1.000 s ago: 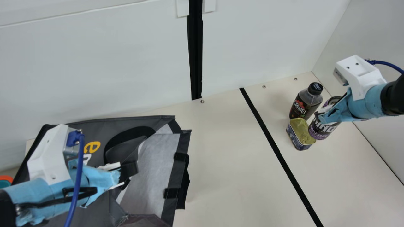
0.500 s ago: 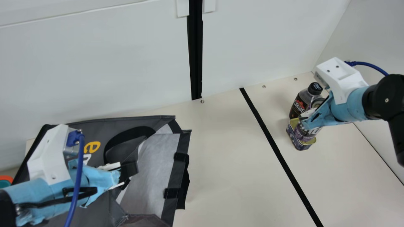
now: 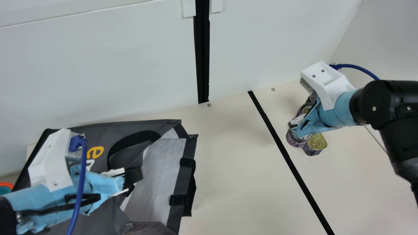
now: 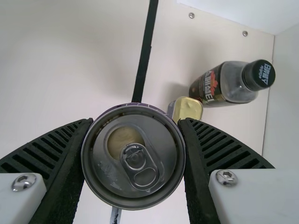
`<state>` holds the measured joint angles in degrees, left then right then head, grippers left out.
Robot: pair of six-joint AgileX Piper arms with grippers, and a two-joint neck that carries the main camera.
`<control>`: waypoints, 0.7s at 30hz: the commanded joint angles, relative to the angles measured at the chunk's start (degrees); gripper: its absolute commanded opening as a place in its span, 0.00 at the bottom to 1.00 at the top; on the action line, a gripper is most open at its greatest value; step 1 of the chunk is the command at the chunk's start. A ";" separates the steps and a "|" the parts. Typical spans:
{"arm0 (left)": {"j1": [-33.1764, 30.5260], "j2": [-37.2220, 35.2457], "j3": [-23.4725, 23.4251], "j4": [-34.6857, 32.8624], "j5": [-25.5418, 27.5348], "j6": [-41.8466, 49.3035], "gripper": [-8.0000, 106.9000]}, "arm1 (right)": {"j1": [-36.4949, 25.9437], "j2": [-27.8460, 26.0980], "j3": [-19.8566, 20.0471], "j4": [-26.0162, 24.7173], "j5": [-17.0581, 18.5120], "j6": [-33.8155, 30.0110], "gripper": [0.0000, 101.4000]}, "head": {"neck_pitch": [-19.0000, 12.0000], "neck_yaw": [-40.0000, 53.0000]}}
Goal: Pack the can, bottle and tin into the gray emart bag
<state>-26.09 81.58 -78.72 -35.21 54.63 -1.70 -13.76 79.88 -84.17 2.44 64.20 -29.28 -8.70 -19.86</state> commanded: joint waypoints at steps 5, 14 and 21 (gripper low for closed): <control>0.00 0.00 0.00 0.00 0.00 0.00 0.16 | 2.53 -0.02 -0.34 -0.41 -0.02 0.80 0.00 | -1.30 -0.14; 0.00 0.00 0.00 0.00 0.00 0.00 0.16 | 6.37 -0.31 -0.84 -0.32 0.33 1.74 0.00 | -1.30 -0.14; 0.00 0.00 0.00 0.00 0.00 0.00 0.16 | 9.61 -0.85 -0.56 0.67 0.98 2.67 0.00 | -1.30 -0.14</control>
<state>-26.09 81.58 -78.72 -35.21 54.63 -1.70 -4.61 79.11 -84.86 2.94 65.24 -26.68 -8.70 -19.95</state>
